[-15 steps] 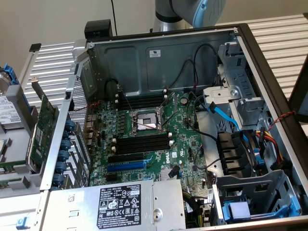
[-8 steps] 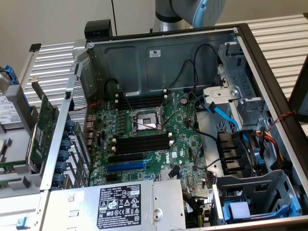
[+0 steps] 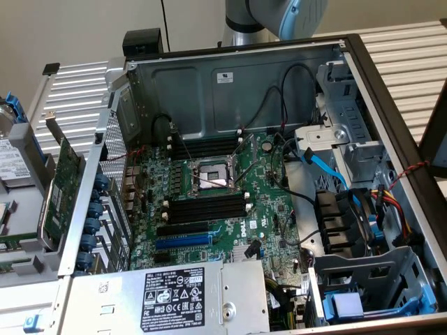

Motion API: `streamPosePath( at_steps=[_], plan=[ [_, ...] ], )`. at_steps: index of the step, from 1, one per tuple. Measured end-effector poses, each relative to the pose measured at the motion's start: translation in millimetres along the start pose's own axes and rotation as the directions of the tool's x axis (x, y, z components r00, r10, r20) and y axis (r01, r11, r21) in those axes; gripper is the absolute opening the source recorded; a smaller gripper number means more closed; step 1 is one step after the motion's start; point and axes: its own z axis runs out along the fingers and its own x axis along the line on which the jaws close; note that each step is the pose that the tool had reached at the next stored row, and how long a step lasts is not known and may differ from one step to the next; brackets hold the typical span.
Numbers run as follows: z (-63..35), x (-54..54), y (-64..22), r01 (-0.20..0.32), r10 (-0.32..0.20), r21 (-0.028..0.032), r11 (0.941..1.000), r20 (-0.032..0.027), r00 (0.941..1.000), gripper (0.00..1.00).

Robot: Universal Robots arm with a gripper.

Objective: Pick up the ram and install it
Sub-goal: 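Pick up the ram and move it above insertion slot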

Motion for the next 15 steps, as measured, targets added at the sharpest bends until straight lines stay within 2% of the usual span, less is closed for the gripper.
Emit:
streamPosePath(
  at_steps=[3,6,12,14,15],
  plan=[
    [0.6,-0.1,0.1,0.042,-0.042,0.0046,0.9991,0.0019,0.9991,0.1],
    [0.9,-0.1,0.2,0.079,-0.08,0.0053,0.9968,0.0029,0.9968,0.1],
    [1.7,-0.1,0.2,0.114,-0.114,0.0062,0.9934,0.0038,0.9934,0.11],
    [2.1,-0.1,0.2,0.123,-0.123,0.0065,0.9924,0.0039,0.9925,0.24],
    [2.6,-0.1,0.2,0.127,-0.127,0.0067,0.9919,0.0041,0.9919,0.24]
  ],
)
